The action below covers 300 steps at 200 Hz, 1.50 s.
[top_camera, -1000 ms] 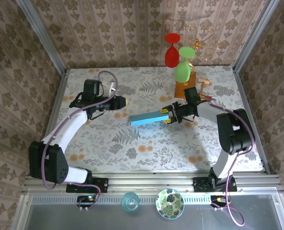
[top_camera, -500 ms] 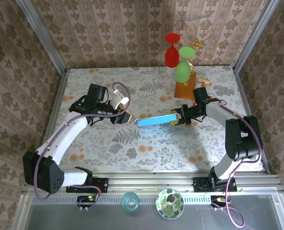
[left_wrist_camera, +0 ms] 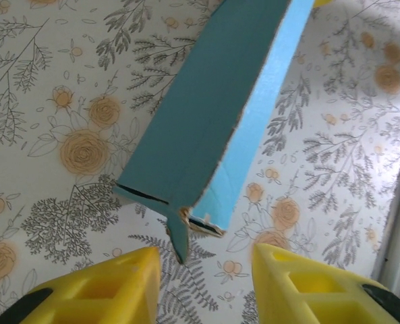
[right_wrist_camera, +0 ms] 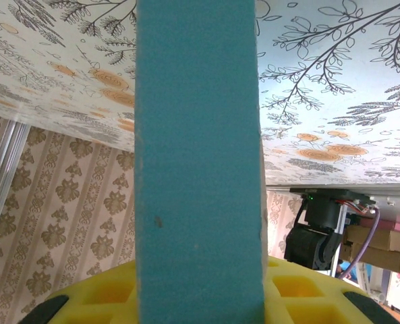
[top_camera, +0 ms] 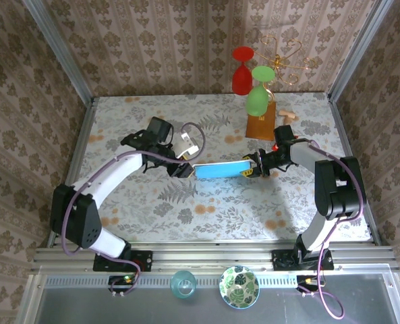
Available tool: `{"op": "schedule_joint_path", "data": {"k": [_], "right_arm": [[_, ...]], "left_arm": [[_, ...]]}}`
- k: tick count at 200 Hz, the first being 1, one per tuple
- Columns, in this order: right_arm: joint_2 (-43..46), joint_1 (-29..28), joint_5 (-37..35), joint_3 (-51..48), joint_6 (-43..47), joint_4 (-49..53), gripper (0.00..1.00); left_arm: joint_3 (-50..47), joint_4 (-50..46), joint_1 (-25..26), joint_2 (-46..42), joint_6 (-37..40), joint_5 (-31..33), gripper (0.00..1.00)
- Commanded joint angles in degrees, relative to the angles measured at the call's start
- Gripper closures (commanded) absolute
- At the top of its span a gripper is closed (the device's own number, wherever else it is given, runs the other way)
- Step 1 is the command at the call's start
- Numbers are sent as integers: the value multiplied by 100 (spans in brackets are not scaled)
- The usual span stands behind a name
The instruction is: Fold the paper box
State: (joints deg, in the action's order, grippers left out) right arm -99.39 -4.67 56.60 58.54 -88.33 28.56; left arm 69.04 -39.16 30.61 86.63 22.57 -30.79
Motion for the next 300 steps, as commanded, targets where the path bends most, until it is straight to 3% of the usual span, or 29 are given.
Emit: {"op": "schedule_joint_path", "data": {"k": [1, 60, 136, 197, 235, 264, 300], "right_arm": [[-211, 52, -351, -17, -79, 328, 70], [-230, 115, -369, -84, -95, 267, 72], [-263, 155, -452, -99, -236, 67, 72], [-265, 163, -570, -99, -424, -90, 72], [-284, 159, -598, -131, -544, -246, 72], [-299, 162, -597, -111, -552, -257, 73], [-326, 168, -589, -96, -553, -263, 73]], "left_arm": [[323, 204, 74, 182, 23, 209, 62], [866, -74, 195, 742, -83, 58, 85], [925, -74, 216, 857, -376, -121, 93], [980, -76, 217, 909, -1046, -331, 93], [840, 39, 261, 813, -1190, -163, 82], [892, -45, 246, 784, -1129, -68, 81], [893, -159, 169, 697, -974, -24, 69]]}}
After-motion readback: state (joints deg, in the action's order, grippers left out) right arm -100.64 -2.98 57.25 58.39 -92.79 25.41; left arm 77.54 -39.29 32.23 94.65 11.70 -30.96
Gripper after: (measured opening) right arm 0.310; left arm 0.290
